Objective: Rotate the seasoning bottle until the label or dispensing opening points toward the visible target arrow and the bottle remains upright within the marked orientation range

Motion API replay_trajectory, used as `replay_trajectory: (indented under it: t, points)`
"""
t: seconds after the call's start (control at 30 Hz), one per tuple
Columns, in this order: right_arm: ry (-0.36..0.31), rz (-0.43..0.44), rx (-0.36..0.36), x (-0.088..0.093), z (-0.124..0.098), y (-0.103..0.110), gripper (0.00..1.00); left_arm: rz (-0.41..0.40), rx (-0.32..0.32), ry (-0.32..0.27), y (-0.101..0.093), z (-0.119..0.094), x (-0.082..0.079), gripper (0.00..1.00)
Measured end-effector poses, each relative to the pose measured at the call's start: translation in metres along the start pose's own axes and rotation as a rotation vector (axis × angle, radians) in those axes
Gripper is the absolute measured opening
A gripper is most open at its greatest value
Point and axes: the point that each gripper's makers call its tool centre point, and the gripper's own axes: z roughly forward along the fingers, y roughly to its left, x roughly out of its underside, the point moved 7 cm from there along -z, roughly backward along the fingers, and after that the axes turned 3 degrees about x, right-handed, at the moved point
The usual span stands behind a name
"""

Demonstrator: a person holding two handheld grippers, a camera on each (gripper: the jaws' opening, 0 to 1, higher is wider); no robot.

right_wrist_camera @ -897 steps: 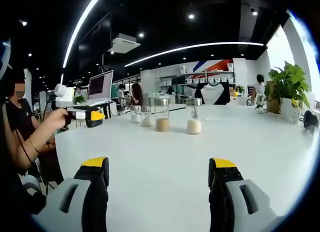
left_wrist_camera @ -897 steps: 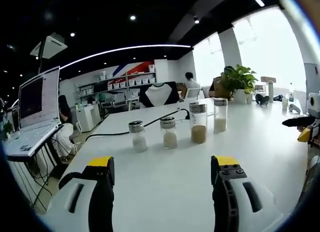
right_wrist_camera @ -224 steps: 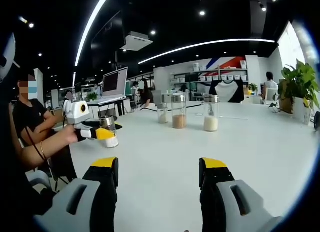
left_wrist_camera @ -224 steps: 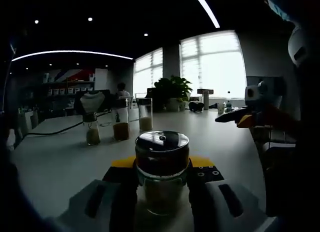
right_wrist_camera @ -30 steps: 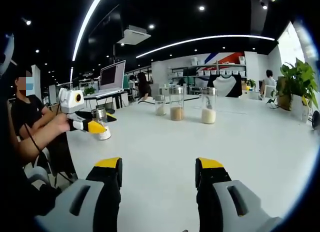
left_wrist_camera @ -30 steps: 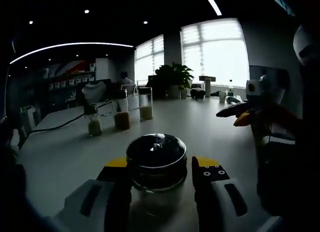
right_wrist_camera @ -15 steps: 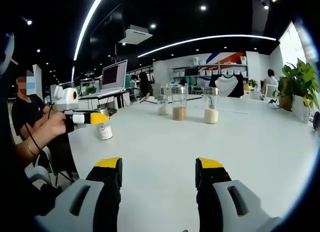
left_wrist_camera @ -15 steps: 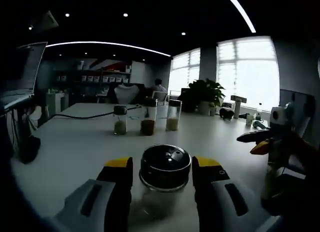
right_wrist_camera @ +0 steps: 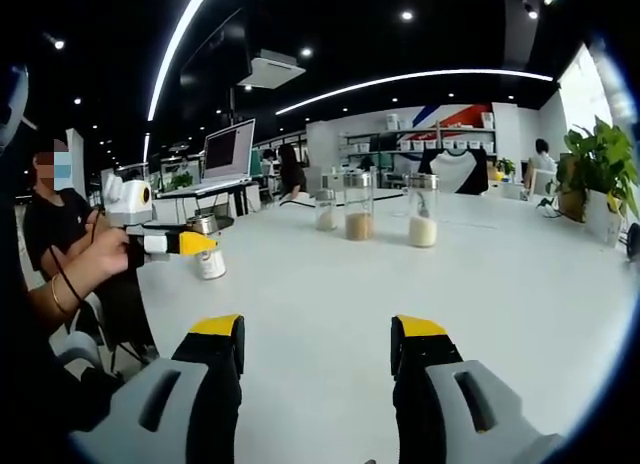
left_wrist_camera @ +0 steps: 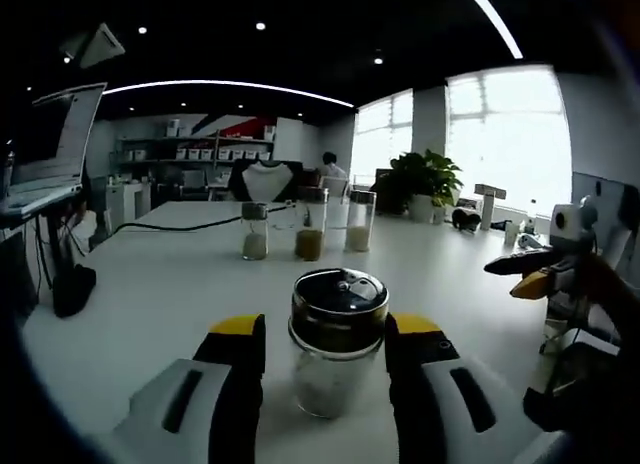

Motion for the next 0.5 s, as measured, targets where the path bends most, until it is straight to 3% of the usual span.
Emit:
replay_trajectory:
  t: [0.23, 0.3, 0.5]
  points:
    - [-0.006, 0.003, 0.006, 0.0, -0.001, -0.002, 0.59, 0.04, -0.052, 0.023, -0.006, -0.003, -0.001, 0.5]
    - [-0.008, 0.006, 0.009, 0.0, -0.002, -0.003, 0.59, 0.052, -0.107, 0.002, -0.005, -0.004, -0.002, 0.49]
    - [-0.004, 0.009, 0.006, 0.002, -0.002, -0.003, 0.59, 0.034, -0.096, 0.009, -0.015, -0.001, 0.0, 0.48]
